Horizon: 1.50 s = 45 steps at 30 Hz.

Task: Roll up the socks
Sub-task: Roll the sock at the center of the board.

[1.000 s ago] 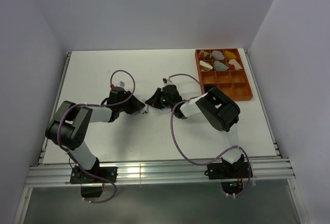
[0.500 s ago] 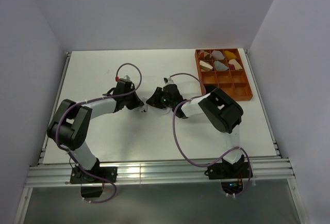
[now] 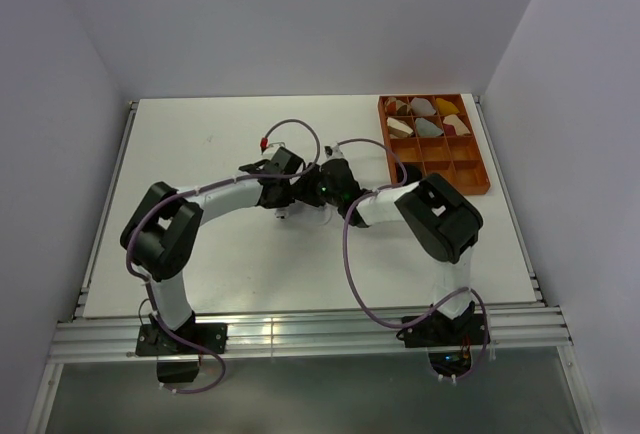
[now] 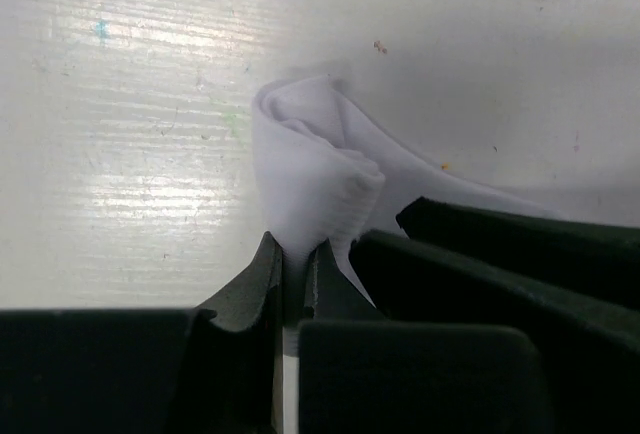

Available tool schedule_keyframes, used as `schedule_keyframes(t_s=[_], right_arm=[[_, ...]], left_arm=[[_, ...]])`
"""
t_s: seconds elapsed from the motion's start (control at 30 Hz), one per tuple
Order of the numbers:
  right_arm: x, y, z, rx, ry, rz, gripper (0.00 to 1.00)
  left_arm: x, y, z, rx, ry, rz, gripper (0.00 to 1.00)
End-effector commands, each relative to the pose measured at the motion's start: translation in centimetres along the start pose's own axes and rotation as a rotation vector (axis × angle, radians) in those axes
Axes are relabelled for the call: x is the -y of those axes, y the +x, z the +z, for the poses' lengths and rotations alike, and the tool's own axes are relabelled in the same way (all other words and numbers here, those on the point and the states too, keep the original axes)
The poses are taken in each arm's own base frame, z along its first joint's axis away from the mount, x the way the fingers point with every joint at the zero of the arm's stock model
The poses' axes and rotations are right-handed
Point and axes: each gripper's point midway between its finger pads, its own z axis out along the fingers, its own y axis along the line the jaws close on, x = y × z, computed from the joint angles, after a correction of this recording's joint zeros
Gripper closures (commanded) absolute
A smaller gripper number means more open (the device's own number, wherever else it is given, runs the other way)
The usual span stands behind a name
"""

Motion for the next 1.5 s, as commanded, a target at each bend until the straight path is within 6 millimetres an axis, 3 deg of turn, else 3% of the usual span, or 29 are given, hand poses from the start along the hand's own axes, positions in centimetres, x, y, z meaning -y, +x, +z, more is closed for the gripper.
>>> schedule_keyframes(t_s=[0.0, 0.23, 0.4, 0.77, 0.87, 1.07, 1.1, 1.23, 1.47], right_arm=[[-2.1, -1.9, 0.7, 0.031, -0.062, 0.024, 0.58], [-2.4, -2.0, 1.4, 0.01, -0.083, 0.037, 0.53], [-1.2, -0.5, 2.2, -0.046, -0.051, 0.063, 0.54], [-0.5, 1.3, 2.9, -0.127, -0.053, 0.083, 0.61], [-0.1, 1.7, 3.0, -0.142, -0.045, 0.082, 0.66], [1.3, 2.3, 2.8, -0.143, -0.027, 0.074, 0.94], [1.5, 2.2, 2.8, -0.14, -0.029, 0.073, 1.0], [2.1, 2.0, 2.5, -0.13, -0.03, 0.057, 1.0], [2.1, 2.1, 2.2, -0.133, -0.032, 0.042, 1.0]], left_arm=[[-2.0, 2.1, 0.0, -0.057, -0.103, 0.094, 1.0], [-1.3, 2.3, 0.0, -0.051, -0.078, 0.104, 1.0], [-1.0, 2.2, -0.2, -0.035, -0.056, 0.099, 1.0], [0.2, 2.3, -0.1, -0.021, 0.007, 0.1, 1.0], [0.8, 2.5, -0.1, -0.019, 0.03, 0.106, 1.0], [1.3, 2.4, -0.6, -0.004, 0.059, 0.083, 0.99], [1.5, 2.2, -1.0, 0.003, 0.073, 0.065, 0.97], [1.8, 1.6, -2.0, 0.016, 0.112, 0.019, 0.8], [0.7, 1.0, -3.7, 0.019, 0.212, -0.12, 0.56]])
